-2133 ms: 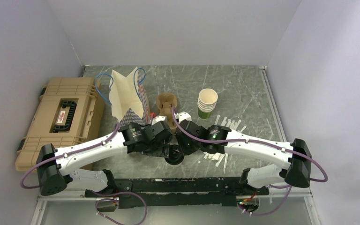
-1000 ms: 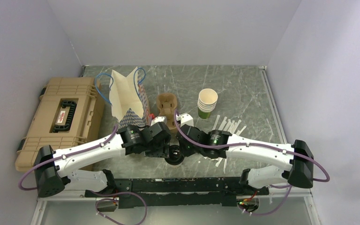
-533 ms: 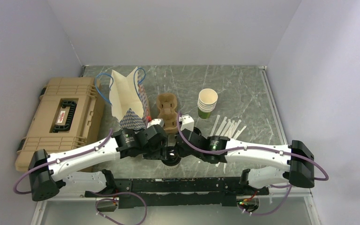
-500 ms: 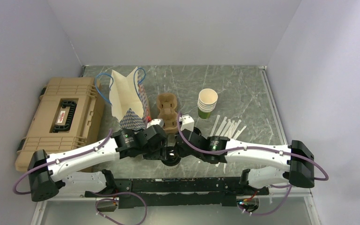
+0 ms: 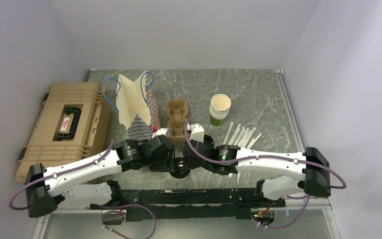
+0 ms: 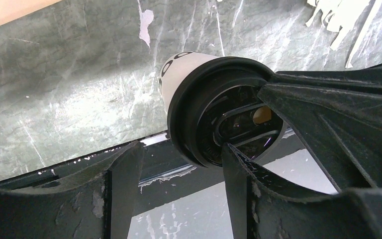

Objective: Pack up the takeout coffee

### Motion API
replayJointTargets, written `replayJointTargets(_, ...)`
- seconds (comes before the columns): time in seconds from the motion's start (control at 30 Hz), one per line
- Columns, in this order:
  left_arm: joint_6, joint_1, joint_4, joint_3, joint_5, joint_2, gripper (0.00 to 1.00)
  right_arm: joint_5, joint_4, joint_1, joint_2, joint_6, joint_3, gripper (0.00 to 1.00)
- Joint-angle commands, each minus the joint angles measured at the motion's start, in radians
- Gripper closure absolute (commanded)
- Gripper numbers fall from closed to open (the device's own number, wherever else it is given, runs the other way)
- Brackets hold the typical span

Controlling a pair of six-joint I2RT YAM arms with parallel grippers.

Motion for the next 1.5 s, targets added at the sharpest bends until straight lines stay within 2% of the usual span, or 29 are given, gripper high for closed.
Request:
replayJointTargets(0.0,-0.003,0.000,-0.065,-0.020,-0.049,0.016,0.36,-0.112,-0.470,0.054,0.082,0.015,0.028,0.95)
replayJointTargets(0.17,-0.004,0.000,-0.062,-0.025,-0.043,0.007,0.36,-0.014,-0.531,0.032,0.034,0.009,0.167,0.81)
replayJointTargets(0.33,0.006,0.000,-0.058,-0.015,-0.037,0.021,0.36,0.025,-0.552,0.013,0.000,-0.010,0.270,0.74)
replayJointTargets(0.6,0.013,0.000,-0.039,-0.010,-0.027,0.031,0.36,-0.028,-0.514,0.013,-0.049,-0.012,0.277,0.64)
replayJointTargets(0.7,0.014,-0.001,-0.032,0.001,-0.019,0.036,0.36,-0.066,-0.493,0.014,-0.062,-0.006,0.258,0.64)
replayJointTargets(0.97,0.018,-0.001,-0.030,0.042,-0.012,0.026,0.35,-0.159,-0.425,0.015,-0.139,0.036,0.098,0.73)
replayJointTargets(1.23,0.043,-0.001,-0.028,0.108,-0.046,-0.001,0.31,-0.228,-0.315,0.016,-0.200,0.072,-0.025,0.74)
replayJointTargets(1.47,0.094,-0.001,0.072,0.148,-0.086,-0.003,0.27,-0.288,-0.171,0.016,-0.204,0.106,-0.108,0.77)
